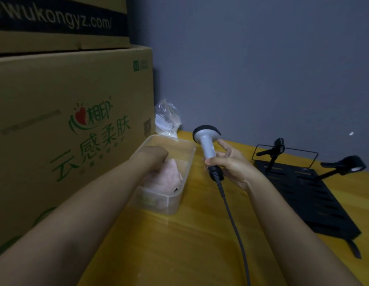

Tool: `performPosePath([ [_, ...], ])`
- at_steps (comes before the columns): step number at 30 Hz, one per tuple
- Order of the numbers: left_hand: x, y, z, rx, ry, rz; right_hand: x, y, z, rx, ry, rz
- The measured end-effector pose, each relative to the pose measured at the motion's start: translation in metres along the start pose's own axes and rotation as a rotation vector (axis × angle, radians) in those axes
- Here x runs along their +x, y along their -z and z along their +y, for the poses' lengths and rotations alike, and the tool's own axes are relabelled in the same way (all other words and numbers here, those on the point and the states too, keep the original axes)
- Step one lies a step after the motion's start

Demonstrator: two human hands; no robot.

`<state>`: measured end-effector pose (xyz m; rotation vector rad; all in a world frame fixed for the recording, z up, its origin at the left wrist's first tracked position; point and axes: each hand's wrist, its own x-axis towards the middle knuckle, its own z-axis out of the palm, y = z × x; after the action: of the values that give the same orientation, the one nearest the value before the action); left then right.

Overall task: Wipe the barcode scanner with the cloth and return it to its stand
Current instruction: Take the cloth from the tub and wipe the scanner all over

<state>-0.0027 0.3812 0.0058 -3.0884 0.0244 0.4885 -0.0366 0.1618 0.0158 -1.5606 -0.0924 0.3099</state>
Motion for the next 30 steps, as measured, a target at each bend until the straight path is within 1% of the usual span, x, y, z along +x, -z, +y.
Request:
performPosePath([
  [2, -0.003, 0.006, 0.002, 0.043, -0.003, 0.031, -0.003, -0.001, -0.001, 0.022, -0.003, 0.008],
  [4, -0.011, 0.012, 0.005, 0.139, 0.015, 0.055, -0.008, -0.002, -0.004, 0.059, -0.001, 0.006],
  [5, -0.015, 0.015, 0.004, 0.188, 0.014, 0.107, -0.011, -0.003, -0.006, 0.08, 0.005, 0.008],
  [6, -0.019, 0.018, 0.003, 0.21, 0.009, 0.192, -0.015, -0.004, -0.008, 0.106, 0.016, 0.016],
  [8, -0.033, 0.027, 0.0, 0.176, 0.024, 0.408, -0.022, -0.004, -0.012, 0.155, 0.051, 0.037],
  [10, -0.052, 0.039, -0.003, 0.028, 0.043, 0.593, -0.033, -0.003, -0.018, 0.183, 0.081, 0.048],
  [13, -0.091, 0.061, 0.0, -0.278, 0.01, 0.809, -0.054, -0.003, -0.031, 0.242, 0.138, 0.051],
  [16, -0.134, 0.076, 0.015, -0.578, -0.107, 0.982, -0.077, 0.001, -0.042, 0.312, 0.203, 0.081],
  [18, -0.16, 0.078, 0.033, -0.711, -0.203, 1.04, -0.096, 0.007, -0.047, 0.298, 0.236, 0.107],
  [20, -0.18, 0.071, 0.054, -0.73, -0.27, 1.033, -0.116, 0.016, -0.049, 0.261, 0.262, 0.146],
  [22, -0.189, 0.052, 0.076, -0.702, -0.31, 0.962, -0.14, 0.03, -0.047, 0.23, 0.282, 0.182],
  [25, -0.186, 0.008, 0.11, -0.649, -0.325, 0.77, -0.176, 0.053, -0.033, 0.172, 0.26, 0.192],
  [28, -0.174, -0.047, 0.137, -0.595, -0.33, 0.535, -0.199, 0.072, -0.001, 0.068, 0.134, 0.181],
  [30, -0.17, -0.081, 0.148, -0.551, -0.315, 0.421, -0.209, 0.077, 0.025, -0.04, 0.05, 0.18],
])
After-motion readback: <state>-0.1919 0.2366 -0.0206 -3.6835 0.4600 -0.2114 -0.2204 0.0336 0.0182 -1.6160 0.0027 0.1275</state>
